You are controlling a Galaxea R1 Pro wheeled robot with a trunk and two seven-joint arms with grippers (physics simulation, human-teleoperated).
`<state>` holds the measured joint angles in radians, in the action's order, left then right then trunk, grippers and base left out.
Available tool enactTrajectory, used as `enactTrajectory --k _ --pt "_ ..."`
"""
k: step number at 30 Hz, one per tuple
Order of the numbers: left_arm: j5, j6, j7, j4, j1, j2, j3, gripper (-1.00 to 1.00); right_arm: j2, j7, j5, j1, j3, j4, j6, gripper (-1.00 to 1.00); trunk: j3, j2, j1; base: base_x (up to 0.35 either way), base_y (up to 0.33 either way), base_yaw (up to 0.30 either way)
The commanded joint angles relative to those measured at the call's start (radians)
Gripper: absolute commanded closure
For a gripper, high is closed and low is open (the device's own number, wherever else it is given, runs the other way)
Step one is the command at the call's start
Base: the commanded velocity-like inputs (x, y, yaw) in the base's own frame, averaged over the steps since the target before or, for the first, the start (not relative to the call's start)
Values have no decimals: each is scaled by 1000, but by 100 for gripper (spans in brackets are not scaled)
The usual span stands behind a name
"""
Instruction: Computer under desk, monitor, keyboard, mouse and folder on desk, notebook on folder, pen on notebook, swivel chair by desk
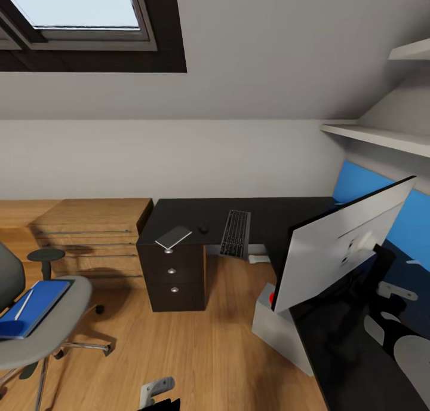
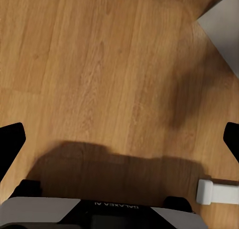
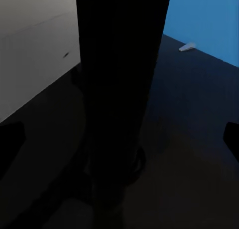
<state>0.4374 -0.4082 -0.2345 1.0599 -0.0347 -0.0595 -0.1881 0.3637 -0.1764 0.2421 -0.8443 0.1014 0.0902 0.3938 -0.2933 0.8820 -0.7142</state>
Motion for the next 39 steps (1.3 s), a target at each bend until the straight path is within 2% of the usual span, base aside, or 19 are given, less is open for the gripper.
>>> enactTrajectory --k 1,6,34,39 --pt "11 -3 -9 2 -1 1 -2 -100 1 -2 -1 -1 8 -1 3 -100 -1 1 0 86 0 0" --pt "11 -3 -9 2 -1 3 -2 -100 2 -20 -1 -1 8 -1 1 -100 -1 1 0 89 0 0" --pt "14 -3 -9 2 -1 3 -2 -100 3 -25 0 -1 10 0 1 -100 -1 1 0 48 0 0" --pt "14 -3 -9 2 -1 3 -2 -100 17 -38 1 -1 11 0 0 -100 -1 1 0 0 0 0"
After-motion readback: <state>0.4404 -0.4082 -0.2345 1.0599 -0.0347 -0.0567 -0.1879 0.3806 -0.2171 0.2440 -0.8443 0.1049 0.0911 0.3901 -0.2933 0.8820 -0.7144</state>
